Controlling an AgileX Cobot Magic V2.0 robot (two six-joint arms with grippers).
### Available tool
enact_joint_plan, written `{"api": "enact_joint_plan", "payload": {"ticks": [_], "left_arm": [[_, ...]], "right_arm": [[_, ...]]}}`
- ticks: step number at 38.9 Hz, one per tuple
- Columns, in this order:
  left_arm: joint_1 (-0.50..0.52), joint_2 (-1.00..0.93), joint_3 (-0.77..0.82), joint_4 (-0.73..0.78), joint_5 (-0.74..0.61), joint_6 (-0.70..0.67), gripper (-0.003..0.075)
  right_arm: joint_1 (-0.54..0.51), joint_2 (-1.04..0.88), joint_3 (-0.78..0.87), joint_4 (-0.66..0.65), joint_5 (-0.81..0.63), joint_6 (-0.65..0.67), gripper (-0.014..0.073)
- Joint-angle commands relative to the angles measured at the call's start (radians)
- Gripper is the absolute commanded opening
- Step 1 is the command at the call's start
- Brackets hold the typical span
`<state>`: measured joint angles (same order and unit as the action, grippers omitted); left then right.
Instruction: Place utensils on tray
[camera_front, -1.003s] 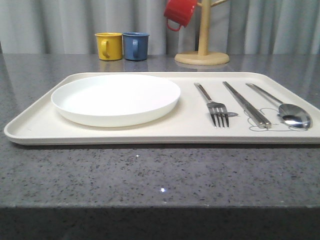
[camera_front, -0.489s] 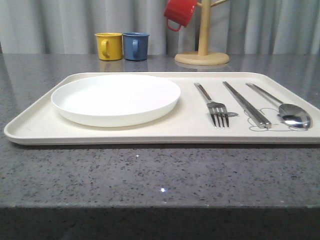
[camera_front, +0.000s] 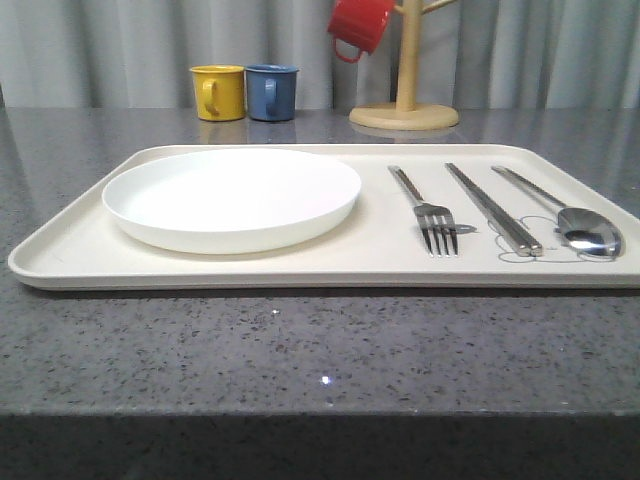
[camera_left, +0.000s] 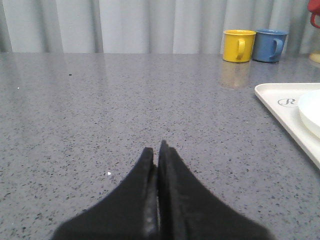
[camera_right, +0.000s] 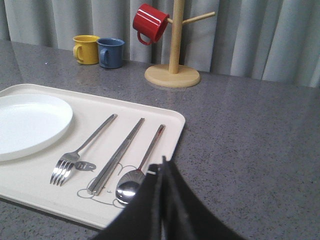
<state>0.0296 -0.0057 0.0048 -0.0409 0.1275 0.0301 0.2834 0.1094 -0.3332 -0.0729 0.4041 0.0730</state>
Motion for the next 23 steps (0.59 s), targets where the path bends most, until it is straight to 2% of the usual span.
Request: {"api": "enact_joint_plan", "payload": {"ticks": [1, 5, 11, 23], "left_arm": [[0.002, -0.023, 0.002, 0.000, -0.079, -0.009, -0.0018], [0.002, -0.023, 0.002, 0.000, -0.079, -0.009, -0.0018], [0.002, -0.023, 0.002, 0.000, -0.079, -0.009, -0.0018], [0.002, -0.023, 0.002, 0.000, -0.079, -0.009, -0.0018]], "right_arm": [[-0.002, 0.009, -0.016, -0.026, -0.092, -0.008, -0.0120], [-0.031, -0.007, 0.031, -0.027, -0.136, -0.008, -0.0120], [-0.161, -0.068, 0.170, -0.026, -0.257, -0.008, -0.0120], [-0.320, -0.137, 0.357, -0.017, -0.300, -0.008, -0.0120]]}}
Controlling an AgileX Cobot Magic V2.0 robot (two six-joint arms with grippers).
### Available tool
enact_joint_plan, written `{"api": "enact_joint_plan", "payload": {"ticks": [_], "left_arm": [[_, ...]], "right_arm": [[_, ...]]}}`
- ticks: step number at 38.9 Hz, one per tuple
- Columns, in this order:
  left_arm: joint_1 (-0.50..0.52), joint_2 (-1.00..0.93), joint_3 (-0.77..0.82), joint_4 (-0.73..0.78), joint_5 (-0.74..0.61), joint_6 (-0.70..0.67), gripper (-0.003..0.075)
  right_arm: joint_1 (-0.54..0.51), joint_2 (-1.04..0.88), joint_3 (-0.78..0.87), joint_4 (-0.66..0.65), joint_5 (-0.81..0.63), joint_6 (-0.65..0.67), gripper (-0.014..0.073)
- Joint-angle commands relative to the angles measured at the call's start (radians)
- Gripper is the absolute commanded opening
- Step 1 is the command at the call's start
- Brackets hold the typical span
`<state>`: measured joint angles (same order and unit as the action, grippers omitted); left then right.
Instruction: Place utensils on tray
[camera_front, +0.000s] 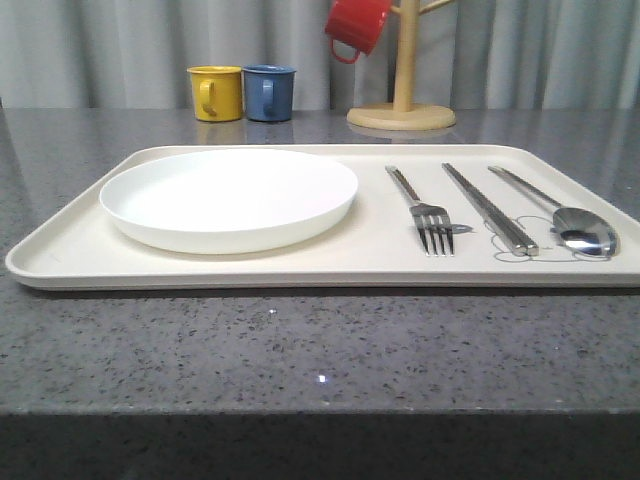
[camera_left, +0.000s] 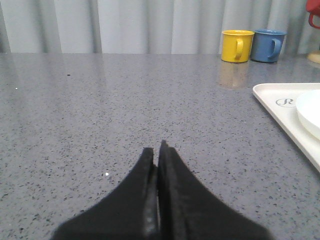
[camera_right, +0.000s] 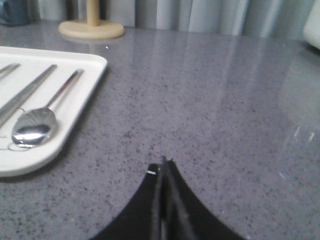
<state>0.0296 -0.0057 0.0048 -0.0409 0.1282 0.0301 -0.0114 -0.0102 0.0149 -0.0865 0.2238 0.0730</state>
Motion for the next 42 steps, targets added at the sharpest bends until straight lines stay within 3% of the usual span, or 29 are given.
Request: {"api": "enact_joint_plan", "payload": {"ticks": [1, 42], "left_arm": [[0.002, -0.023, 0.002, 0.000, -0.080, -0.009, -0.0018], [0.002, -0.023, 0.002, 0.000, -0.080, -0.009, -0.0018]], "right_arm": [[-0.027, -0.017, 0.012, -0.001, -0.099, -0.008, -0.0120], [-0.026, -0.016, 0.011, -0.001, -0.081, -0.008, -0.0120]]}}
